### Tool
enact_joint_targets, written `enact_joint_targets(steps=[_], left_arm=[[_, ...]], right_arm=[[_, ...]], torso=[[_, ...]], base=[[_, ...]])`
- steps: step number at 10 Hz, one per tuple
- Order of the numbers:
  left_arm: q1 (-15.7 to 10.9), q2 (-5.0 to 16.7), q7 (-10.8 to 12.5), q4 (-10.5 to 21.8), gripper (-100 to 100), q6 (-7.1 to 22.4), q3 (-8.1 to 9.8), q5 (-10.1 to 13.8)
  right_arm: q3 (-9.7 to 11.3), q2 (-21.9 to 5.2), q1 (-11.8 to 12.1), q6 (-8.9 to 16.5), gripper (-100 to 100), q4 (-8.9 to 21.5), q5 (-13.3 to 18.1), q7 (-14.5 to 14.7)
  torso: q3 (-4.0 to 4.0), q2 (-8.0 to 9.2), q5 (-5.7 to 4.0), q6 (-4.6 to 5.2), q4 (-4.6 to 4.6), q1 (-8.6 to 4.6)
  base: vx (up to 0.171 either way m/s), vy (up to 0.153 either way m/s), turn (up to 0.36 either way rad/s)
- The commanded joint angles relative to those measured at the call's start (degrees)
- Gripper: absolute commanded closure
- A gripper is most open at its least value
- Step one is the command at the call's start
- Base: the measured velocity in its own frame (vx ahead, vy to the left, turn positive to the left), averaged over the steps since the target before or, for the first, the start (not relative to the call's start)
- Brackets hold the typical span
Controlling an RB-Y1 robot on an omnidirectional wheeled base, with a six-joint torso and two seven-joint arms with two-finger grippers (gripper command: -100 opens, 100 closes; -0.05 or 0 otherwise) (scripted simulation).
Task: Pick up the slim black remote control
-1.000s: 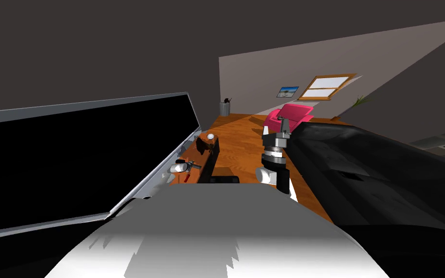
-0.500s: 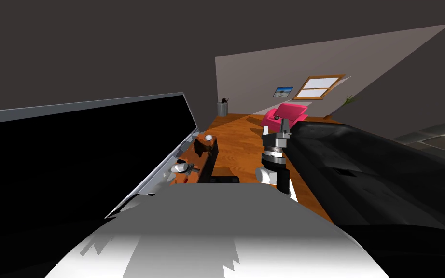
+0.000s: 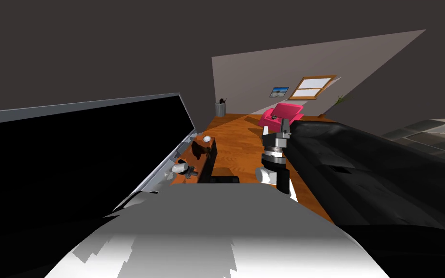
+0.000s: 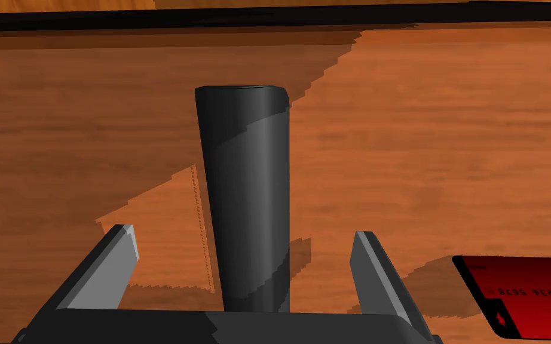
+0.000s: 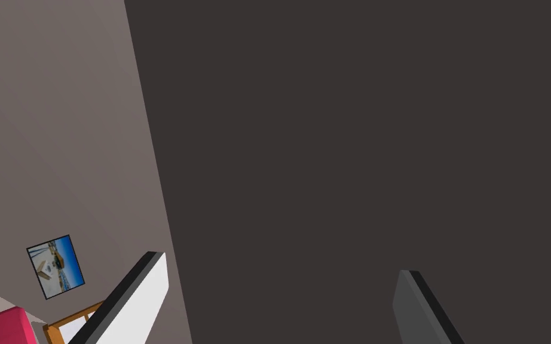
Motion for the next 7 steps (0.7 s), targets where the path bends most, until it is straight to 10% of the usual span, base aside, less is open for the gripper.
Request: enact_joint_targets(steps=[1, 2, 3, 4, 7], left_arm=[[-0.16, -0.16, -0.13, 0.43, -100, 1.61, -0.34, 0.46], [-0.11, -0.11, -0.20, 0.38, -100, 0.84, -0.20, 0.31], [-0.12, -0.13, -0.20, 0.40, 0, 1.04, -0.23, 0.34], [0.13, -1.62, 0.09, 1.93, -100, -0.84, -0.28, -0.71], [0.51, -3.85, 0.54, 4.23, -100, -3.65, -0.37, -2.27]], right_arm=[[0.00, 0.00, 0.00, 0.00, 0, 0.00, 0.00, 0.00], [0.00, 0.00, 0.00, 0.00, 0, 0.00, 0.00, 0.00], [0.00, 0.00, 0.00, 0.00, 0, 0.00, 0.00, 0.00], [0.00, 0.00, 0.00, 0.00, 0, 0.00, 0.00, 0.00], [0.00, 0.00, -0.01, 0.00, 0, 0.00, 0.00, 0.00]], torso=[[0.00, 0.00, 0.00, 0.00, 0.00, 0.00], [0.02, 0.03, 0.00, 0.00, 0.01, -0.02], [0.06, 0.11, -0.01, -0.01, 0.02, -0.03], [0.09, 0.16, -0.01, -0.01, 0.03, -0.03], [0.14, 0.25, 0.01, 0.00, 0.05, 0.03]], base=[[0.040, 0.003, -0.035], [0.017, 0.000, -0.005], [0.000, 0.000, 0.000], [0.020, 0.027, -0.048], [-0.008, 0.023, -0.055]])
